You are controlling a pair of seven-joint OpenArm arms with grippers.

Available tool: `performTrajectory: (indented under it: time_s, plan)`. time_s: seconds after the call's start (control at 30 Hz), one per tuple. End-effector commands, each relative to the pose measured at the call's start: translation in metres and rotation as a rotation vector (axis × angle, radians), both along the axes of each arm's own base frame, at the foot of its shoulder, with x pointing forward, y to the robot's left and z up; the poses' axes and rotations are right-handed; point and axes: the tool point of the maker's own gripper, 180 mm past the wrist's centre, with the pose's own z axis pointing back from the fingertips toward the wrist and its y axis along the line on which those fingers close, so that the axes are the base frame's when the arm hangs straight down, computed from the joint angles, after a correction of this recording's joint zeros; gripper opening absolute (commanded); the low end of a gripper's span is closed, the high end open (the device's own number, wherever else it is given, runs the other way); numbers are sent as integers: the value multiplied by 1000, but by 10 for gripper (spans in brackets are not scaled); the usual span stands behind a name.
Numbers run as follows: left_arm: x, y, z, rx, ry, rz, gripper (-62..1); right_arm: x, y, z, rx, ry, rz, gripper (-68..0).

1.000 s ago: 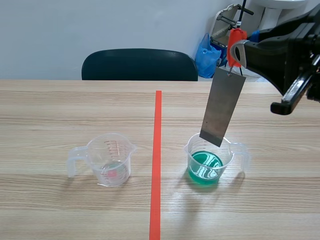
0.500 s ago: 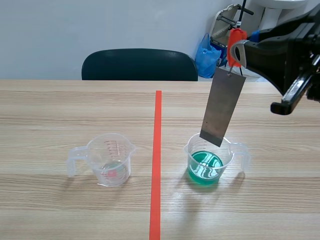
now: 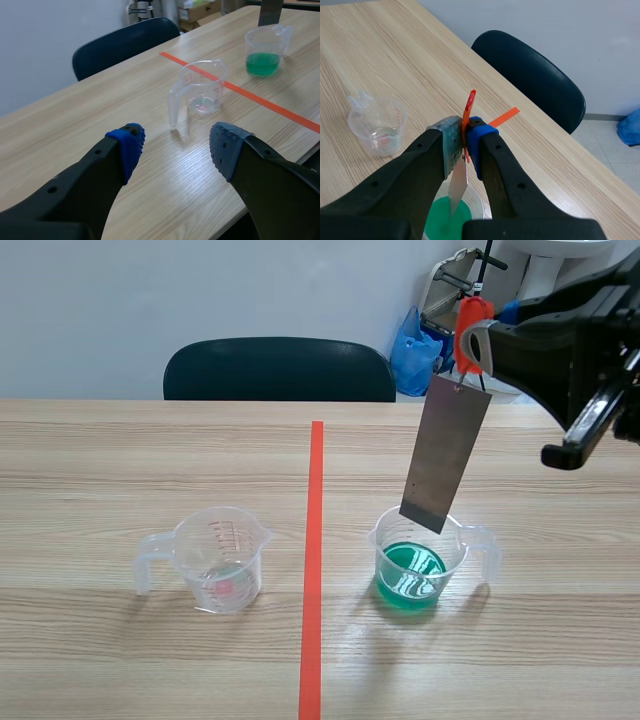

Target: Do the redox reaction experiment

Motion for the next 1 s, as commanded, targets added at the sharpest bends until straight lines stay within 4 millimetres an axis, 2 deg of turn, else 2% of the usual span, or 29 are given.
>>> performTrajectory:
  time_s: [0.0, 0.1, 0.13, 0.37, 0.5, 0.77, 0.97]
  plan:
    - [13, -8, -5, -1, 6, -53, -374, -1, 2, 12, 13, -38, 10, -669]
    - [34, -25, -22, 26, 54, -165, -496, -1, 2, 12, 13, -38, 10, -669]
    - [42, -31, -25, 22, 62, -198, -518, -1, 2, 12, 13, -38, 10, -669]
    - [106, -72, -35, -38, 72, -284, -581, -1, 2, 12, 13, -38, 10, -669]
    - [134, -103, -34, -104, 64, -316, -582, -1, 2, 12, 13, -38, 10, -669]
    - [163, -185, -47, -110, 111, -474, -582, -1, 2, 12, 13, -38, 10, -669]
    - [182, -235, -37, -179, 111, -515, -582, -1, 2, 12, 13, -38, 10, -669]
